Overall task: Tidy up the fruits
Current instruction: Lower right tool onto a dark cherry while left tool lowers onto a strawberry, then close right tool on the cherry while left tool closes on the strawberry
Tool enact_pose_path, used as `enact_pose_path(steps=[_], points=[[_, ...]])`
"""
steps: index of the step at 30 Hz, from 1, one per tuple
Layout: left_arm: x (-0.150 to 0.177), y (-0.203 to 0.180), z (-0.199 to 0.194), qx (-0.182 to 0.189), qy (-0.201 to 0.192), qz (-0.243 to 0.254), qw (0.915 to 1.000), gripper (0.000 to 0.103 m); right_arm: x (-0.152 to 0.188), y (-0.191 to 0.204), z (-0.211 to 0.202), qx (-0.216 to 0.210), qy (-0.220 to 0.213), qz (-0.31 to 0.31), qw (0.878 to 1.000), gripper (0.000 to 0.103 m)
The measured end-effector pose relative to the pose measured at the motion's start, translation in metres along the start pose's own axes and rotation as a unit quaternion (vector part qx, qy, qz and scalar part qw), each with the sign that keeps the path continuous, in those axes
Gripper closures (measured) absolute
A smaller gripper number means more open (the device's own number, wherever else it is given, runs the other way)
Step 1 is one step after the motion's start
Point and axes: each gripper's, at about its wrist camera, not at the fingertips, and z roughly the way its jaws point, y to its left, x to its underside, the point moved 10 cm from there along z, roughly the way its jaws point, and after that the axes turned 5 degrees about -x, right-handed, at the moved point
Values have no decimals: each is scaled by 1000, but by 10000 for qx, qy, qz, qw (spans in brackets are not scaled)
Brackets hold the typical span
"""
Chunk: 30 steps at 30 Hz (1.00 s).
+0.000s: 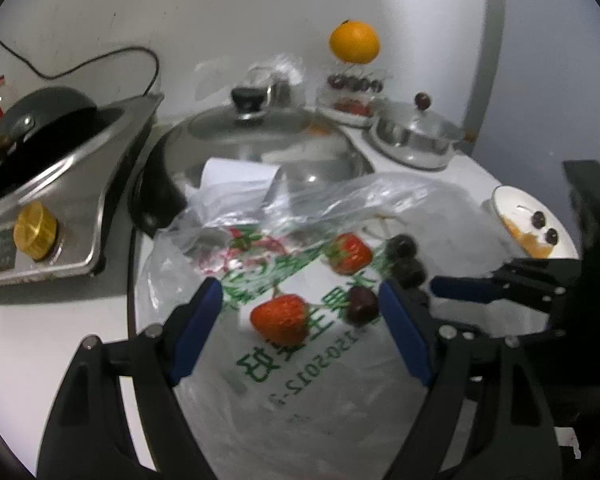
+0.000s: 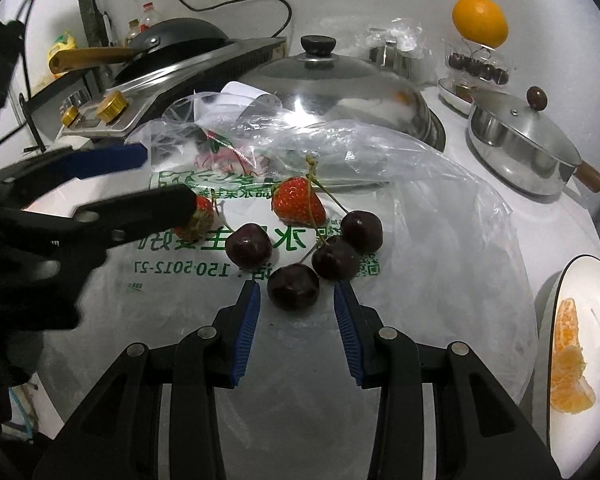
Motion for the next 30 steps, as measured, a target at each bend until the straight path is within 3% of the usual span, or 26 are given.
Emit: enact_pose_path(steps=[10,17,24,30], points=[[16,1,21,-108,300,179,9993,22,0,2,8,22,65,-30,10000,62],[21,8,24,-192,383,312,9986,37,4,2,11,19,102,-29,9999,69],[23,0,28,-232,382,736,9963,38,3,2,11,18,93,-40,9999,72],[26,-4,33,-226,467,932,9943,55,3,2,11,18,80,-32,10000,72]])
